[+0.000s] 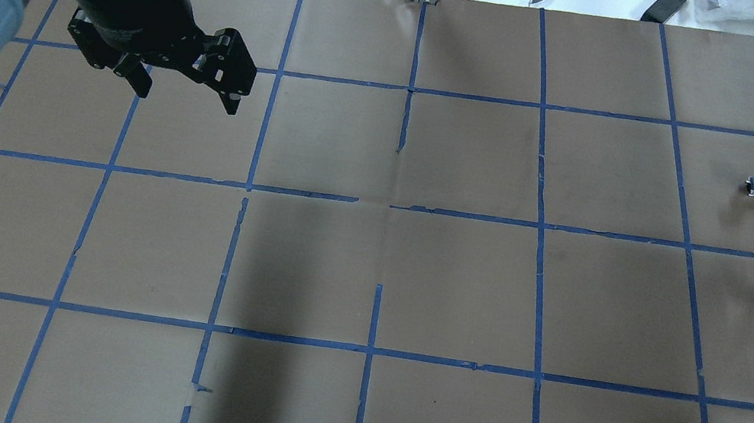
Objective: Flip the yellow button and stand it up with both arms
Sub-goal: 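Lower the button upright onto the table with the right gripper and release it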
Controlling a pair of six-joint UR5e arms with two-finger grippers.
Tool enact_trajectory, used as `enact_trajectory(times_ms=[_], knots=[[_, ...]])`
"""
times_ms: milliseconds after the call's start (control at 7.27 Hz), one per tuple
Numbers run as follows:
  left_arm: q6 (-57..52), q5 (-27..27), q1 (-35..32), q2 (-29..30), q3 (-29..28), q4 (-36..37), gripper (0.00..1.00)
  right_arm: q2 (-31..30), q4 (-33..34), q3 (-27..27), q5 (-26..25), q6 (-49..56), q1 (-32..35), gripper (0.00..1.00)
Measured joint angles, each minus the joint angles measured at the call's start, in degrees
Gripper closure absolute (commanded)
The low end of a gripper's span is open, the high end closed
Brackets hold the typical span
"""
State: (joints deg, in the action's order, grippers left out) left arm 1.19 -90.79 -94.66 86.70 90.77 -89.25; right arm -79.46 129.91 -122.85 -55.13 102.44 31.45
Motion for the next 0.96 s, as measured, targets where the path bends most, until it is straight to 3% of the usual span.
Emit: enact_trajectory(times_ms=[413, 550, 826, 963], knots=[[-0.04, -0.01, 0.85, -0.84, 0.60, -0.54, 0.00, 0.16, 0.91, -1.38, 0.98, 0.97, -1.38, 0.78], [-0.05, 0.04, 0.95, -1.04, 1.04, -0.41, 0.00, 0.18, 0.91, -1.52, 0.93, 0.92, -1.66, 0.58], [-0.05, 0.08, 1.09, -1.30, 1.37, -0.32, 0.00, 0.24, 0.93, -1.59, 0.67, 0.90, -1.95, 0.44], [-0.05, 0.08, 1.12, -1.33, 1.39, -0.31, 0.00, 0.35, 0.73, -1.60, 0.40, 0.79, -2.08, 0.25]])
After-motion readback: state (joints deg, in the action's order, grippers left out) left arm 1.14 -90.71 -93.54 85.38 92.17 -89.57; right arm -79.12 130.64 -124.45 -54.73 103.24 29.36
